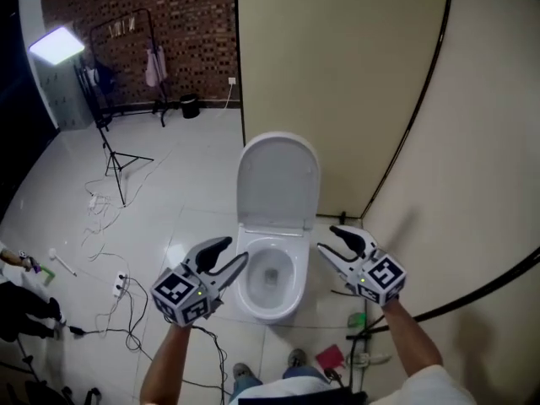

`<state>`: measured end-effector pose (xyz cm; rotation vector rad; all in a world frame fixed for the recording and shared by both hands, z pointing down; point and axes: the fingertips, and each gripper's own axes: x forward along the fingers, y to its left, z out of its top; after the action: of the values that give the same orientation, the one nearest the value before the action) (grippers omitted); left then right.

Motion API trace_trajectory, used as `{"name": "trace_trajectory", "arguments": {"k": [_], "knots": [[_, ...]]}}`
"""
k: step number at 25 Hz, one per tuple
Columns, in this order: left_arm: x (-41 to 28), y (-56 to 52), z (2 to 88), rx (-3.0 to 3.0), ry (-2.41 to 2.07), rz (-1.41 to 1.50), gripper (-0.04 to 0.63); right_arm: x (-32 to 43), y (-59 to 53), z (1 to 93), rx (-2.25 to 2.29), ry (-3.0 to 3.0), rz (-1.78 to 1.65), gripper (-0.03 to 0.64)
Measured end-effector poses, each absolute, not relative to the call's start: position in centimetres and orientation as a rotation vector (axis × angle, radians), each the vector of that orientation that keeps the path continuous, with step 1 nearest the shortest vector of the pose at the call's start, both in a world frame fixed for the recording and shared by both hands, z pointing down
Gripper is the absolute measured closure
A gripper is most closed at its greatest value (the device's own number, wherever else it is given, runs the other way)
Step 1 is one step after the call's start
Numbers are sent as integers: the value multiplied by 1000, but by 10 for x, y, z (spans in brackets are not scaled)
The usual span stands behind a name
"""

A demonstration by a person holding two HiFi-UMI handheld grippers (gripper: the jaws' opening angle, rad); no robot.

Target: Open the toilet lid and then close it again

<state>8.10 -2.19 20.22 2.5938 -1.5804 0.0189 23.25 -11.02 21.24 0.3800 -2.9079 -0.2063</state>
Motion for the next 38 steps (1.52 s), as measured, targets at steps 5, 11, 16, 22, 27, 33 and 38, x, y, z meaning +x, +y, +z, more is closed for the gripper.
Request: {"name": "trace_trajectory", "arguments": {"k": [5, 11, 16, 22, 27, 33, 38], "knots": [[91, 26, 202, 2691, -1458, 61, 397, 255, -23, 232, 551, -2889, -73, 424], [123, 66, 225, 2711, -1359, 56, 397, 260, 46, 259, 614, -2851, -53, 425], [139, 90, 248, 2668, -1373, 105, 399, 269, 67, 272, 586, -2851, -7, 423], [150, 101, 258, 2615, -1396, 104, 399, 285, 68, 275, 577, -2854, 17, 425], [147, 101, 272, 2581, -1430, 151, 405, 287, 66, 280, 592, -2851, 9, 425], [142, 100, 274, 2584, -1434, 73, 403, 289, 46, 276, 633, -2847, -12, 424], [137, 101, 279, 2585, -1388, 83, 403, 308, 37, 278, 736, -2795, 10, 423]]}}
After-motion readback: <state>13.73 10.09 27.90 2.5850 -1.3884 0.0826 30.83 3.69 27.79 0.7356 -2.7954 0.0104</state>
